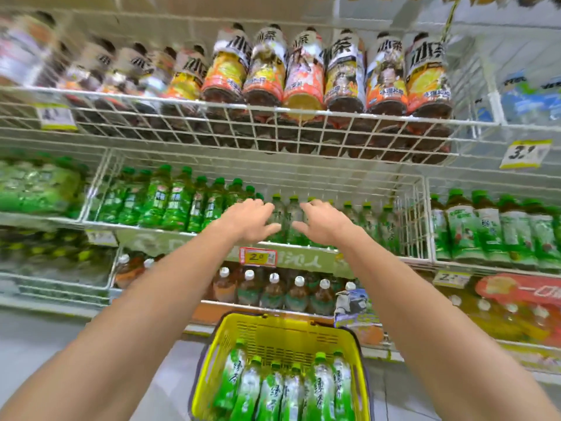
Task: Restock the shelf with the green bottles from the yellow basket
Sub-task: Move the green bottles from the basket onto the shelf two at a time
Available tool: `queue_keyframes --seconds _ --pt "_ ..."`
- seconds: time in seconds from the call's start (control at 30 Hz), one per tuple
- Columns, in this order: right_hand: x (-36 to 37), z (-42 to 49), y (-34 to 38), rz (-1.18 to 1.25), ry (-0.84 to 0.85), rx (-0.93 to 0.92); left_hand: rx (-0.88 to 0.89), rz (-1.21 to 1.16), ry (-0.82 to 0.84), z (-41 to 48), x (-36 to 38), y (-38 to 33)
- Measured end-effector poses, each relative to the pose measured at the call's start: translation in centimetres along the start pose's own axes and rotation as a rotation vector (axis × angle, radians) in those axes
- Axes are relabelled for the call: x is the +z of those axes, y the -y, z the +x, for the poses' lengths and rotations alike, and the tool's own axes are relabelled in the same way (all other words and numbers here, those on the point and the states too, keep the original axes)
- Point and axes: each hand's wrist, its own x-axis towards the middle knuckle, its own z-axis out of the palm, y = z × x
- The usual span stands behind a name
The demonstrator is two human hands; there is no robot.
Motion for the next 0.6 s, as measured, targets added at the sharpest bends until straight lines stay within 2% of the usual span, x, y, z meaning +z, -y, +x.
queue_keyframes --seconds 0.23,0.43,0.6 --pt "5.1 -0.9 5.5 0.065 0.029 -0.099 -0.110 0.007 0.083 -5.5 4.0 4.6" --pt "12.3 -3.4 5.0 0.151 0.116 -0.102 -0.064 -0.099 0.193 -6.2 11.5 2.9" --pt "20.3 -5.4 3.9 0.211 0.273 -0.021 -0.078 -0.160 0.342 -6.4 19.7 0.9"
